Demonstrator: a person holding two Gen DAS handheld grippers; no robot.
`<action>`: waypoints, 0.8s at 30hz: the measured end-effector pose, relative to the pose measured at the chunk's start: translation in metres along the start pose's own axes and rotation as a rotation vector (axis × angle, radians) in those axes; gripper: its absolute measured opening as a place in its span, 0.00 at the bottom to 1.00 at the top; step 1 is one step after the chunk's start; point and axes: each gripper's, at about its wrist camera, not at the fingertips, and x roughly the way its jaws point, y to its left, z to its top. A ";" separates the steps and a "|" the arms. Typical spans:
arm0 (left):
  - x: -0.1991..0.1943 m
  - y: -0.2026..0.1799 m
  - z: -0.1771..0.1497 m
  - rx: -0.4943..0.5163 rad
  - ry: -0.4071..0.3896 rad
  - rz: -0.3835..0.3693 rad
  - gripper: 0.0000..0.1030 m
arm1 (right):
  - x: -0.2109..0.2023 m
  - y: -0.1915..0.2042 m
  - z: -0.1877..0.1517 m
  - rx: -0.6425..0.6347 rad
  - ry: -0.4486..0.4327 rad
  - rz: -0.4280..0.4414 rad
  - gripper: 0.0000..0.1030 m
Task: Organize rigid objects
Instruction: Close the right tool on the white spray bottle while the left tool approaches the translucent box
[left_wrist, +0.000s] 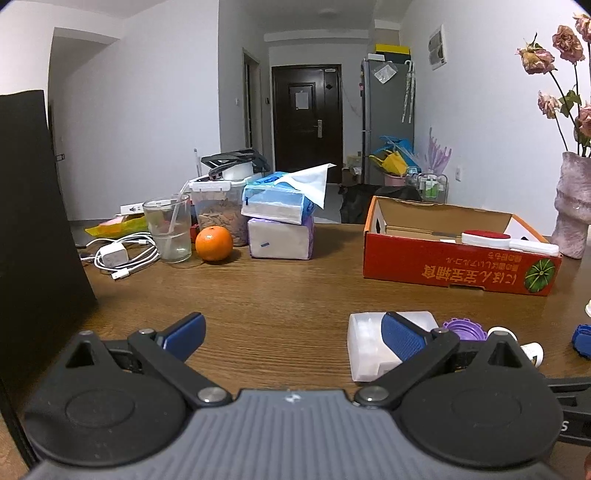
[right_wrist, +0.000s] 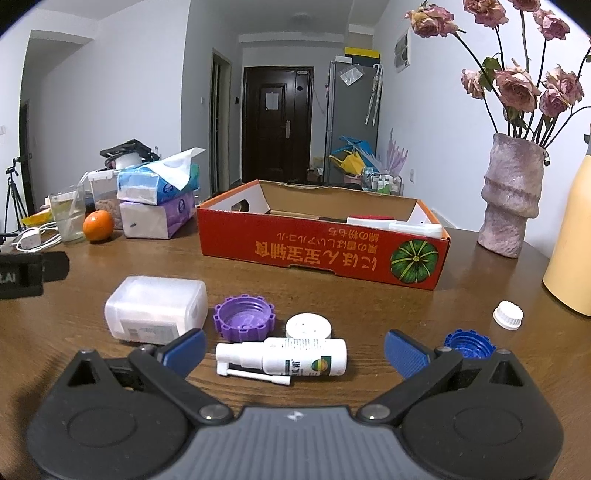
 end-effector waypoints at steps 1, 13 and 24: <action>0.000 0.001 0.000 0.000 0.001 -0.002 1.00 | 0.001 0.001 0.000 -0.001 0.002 0.001 1.00; 0.013 0.008 -0.004 0.013 0.028 0.013 1.00 | 0.013 0.006 -0.003 -0.018 0.040 -0.005 1.00; 0.021 0.010 -0.008 0.010 0.057 0.021 1.00 | 0.048 0.023 0.001 -0.082 0.107 -0.066 1.00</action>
